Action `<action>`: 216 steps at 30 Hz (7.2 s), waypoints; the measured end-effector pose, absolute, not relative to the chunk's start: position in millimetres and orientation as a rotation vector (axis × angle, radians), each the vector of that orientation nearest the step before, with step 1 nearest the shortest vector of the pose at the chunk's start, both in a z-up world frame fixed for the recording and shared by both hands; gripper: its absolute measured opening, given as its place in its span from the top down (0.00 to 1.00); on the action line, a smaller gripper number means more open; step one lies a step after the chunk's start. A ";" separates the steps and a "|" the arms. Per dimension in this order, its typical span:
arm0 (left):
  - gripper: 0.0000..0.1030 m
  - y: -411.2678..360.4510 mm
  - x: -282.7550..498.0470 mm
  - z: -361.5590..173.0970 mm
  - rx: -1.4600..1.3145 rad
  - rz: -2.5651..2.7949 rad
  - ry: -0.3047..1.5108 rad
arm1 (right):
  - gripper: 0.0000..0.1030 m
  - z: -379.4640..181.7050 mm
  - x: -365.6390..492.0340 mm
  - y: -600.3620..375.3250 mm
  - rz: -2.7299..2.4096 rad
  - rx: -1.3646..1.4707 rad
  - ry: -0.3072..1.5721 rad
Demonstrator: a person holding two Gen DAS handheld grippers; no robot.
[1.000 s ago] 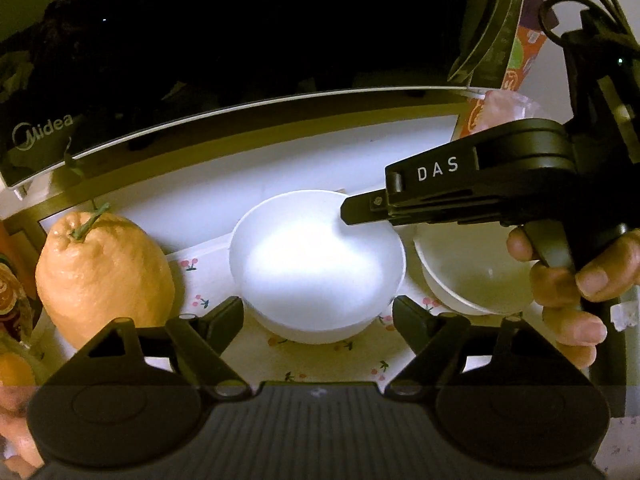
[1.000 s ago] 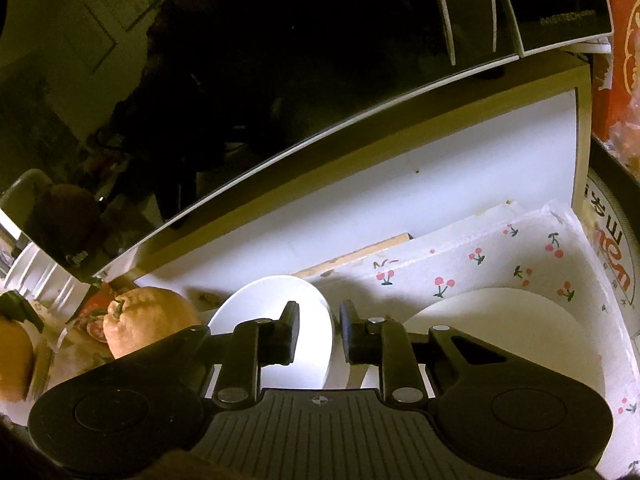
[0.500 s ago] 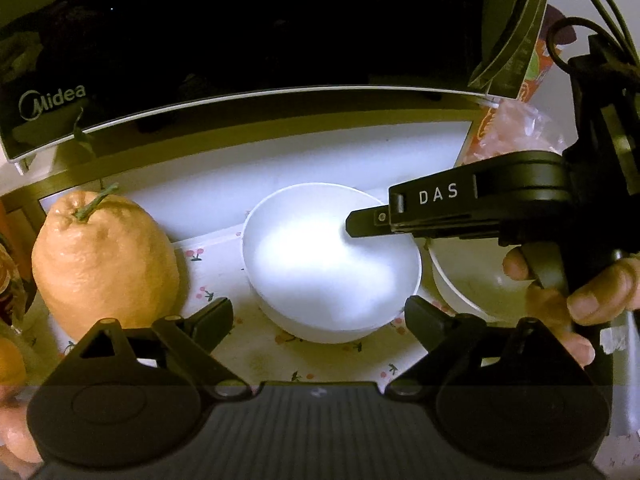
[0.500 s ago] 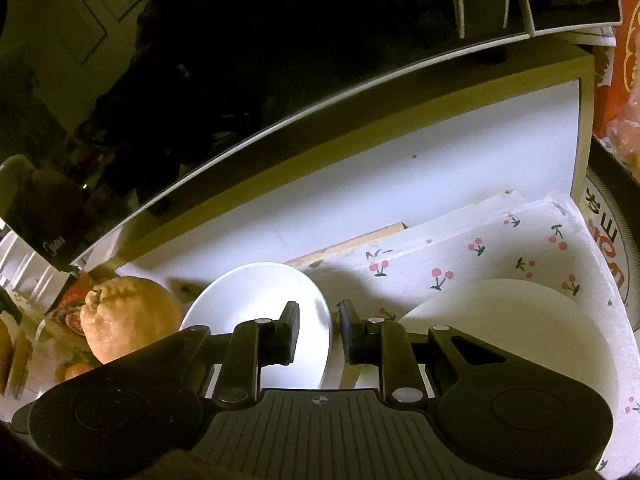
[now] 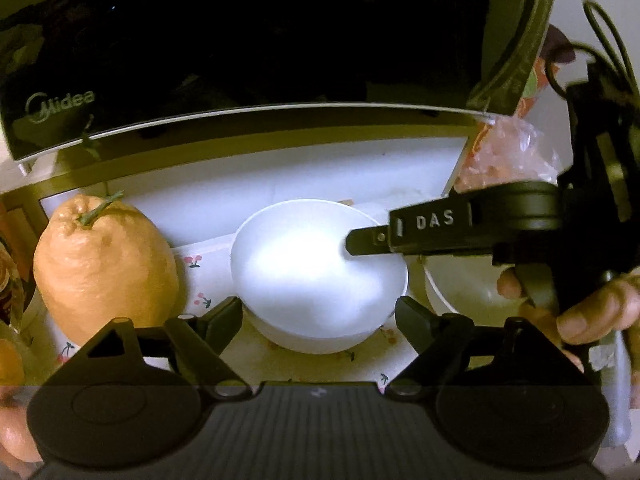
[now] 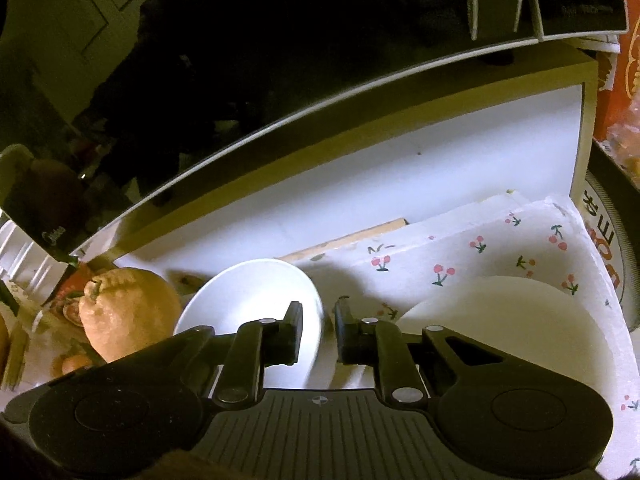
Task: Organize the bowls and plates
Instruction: 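Lift the white bowl off the tablecloth with both tools, then carry the white bowl across the table toward the plates with both tools, then lower the white bowl onto the tablecloth and open both tools, then move both tools to the white bowl beside the kumquat jar and grip its rim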
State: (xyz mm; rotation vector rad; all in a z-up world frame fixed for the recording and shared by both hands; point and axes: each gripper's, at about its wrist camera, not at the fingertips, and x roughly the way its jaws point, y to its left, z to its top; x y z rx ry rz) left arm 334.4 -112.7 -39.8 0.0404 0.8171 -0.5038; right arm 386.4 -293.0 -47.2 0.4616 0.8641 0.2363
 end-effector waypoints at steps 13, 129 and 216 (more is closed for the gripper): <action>0.56 -92.6 346.0 -41.6 -0.084 -0.429 0.852 | 0.88 -51.6 386.3 -294.0 0.233 0.476 0.865; 0.34 -168.6 114.5 -18.6 0.084 -0.505 1.013 | 0.42 -32.5 112.7 -406.3 0.019 0.774 1.016; 0.66 32.3 227.9 -42.2 -0.358 -0.106 0.852 | 0.61 -47.8 234.2 -215.6 0.226 0.839 0.957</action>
